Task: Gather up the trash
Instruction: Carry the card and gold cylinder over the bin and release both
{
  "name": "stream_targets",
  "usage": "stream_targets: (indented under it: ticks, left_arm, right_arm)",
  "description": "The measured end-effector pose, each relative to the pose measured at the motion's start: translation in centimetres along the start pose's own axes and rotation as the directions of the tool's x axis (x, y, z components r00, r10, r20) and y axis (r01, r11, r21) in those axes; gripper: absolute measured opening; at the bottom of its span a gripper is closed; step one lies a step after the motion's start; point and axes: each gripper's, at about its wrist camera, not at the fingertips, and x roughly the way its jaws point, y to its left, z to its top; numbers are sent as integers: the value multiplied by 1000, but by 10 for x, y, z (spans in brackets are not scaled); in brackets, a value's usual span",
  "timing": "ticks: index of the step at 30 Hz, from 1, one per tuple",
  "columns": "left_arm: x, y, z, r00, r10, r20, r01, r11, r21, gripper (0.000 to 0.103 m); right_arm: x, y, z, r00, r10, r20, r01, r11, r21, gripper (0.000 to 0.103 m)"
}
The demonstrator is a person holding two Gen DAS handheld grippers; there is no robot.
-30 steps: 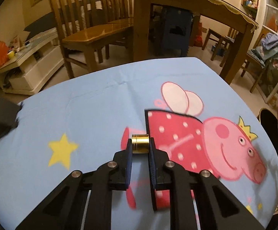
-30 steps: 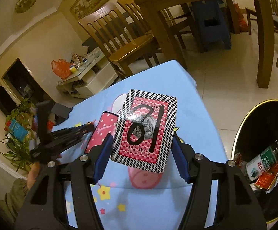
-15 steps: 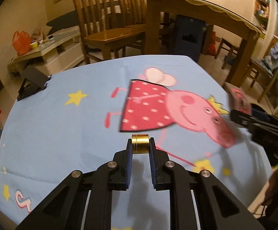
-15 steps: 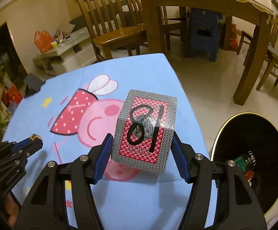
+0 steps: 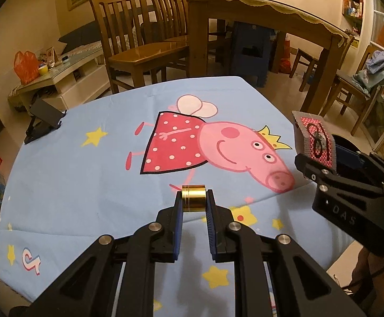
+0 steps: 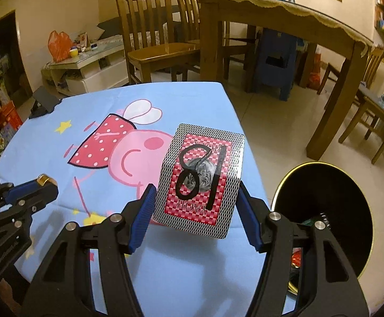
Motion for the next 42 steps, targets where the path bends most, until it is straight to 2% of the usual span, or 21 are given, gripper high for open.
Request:
stream_targets:
  ticks: [10, 13, 17, 20, 22, 24, 25, 26, 27, 29, 31, 34, 37, 42]
  left_arm:
    - [3, -17, -1, 1000, 11, -7, -11, 1000, 17, 15]
    - [4, -19, 0, 1000, 12, -5, -12, 1000, 23, 15]
    - [3, -23, 2, 1000, 12, 4, -12, 999, 37, 15]
    - [5, -27, 3, 1000, 10, 8, -10, 999, 47, 15]
    - [8, -33, 5, 1000, 4, 6, -5, 998, 56, 15]
    - [12, -41, 7, 1000, -5, 1, 5, 998, 69, 15]
    - [13, -45, 8, 1000, -8, 0, 8, 997, 75, 15]
    - [14, -51, 9, 1000, -14, -1, 14, 996, 85, 15]
    - [16, -56, 10, 1000, -20, -2, 20, 995, 94, 15]
    - [18, -68, 12, 1000, -31, 0, 31, 993, 118, 15]
    - [21, -79, 15, 999, -40, -2, 40, 990, 138, 15]
    - [27, -102, 20, 998, -64, -9, 65, 983, 172, 15]
    - [31, -132, 24, 996, -91, -8, 90, 971, 222, 15]
    - [40, -185, 33, 985, -171, -31, 172, 939, 298, 15]
  right_arm:
    - [-8, -7, -5, 1000, -11, 10, 11, 1000, 5, 60]
    - [-12, -17, -4, 1000, -9, 19, 9, 1000, 27, 60]
    - [-16, -38, -6, 1000, 0, -15, 1, 998, 63, 60]
    - [-26, -58, -7, 999, -48, -10, 48, 996, 77, 60]
    - [-30, -82, -8, 996, -93, -1, 93, 986, 135, 60]
    - [-30, -114, -12, 988, -154, -15, 154, 963, 223, 62]
    - [-26, -127, -16, 977, -208, -43, 212, 944, 254, 66]
    - [-24, -136, -20, 972, -228, -61, 236, 931, 278, 83]
    - [-23, -146, -24, 973, -223, -67, 233, 920, 316, 91]
    - [-30, -163, -30, 980, -195, -33, 193, 899, 394, 90]
    - [-48, -174, -31, 971, -236, 31, 198, 871, 450, 91]
    - [-69, -189, -36, 961, -254, 112, 161, 840, 517, 94]
    - [-88, -211, -46, 945, -276, 178, 113, 781, 614, 98]
    - [-111, -253, -72, 923, -316, 220, 50, 665, 745, 98]
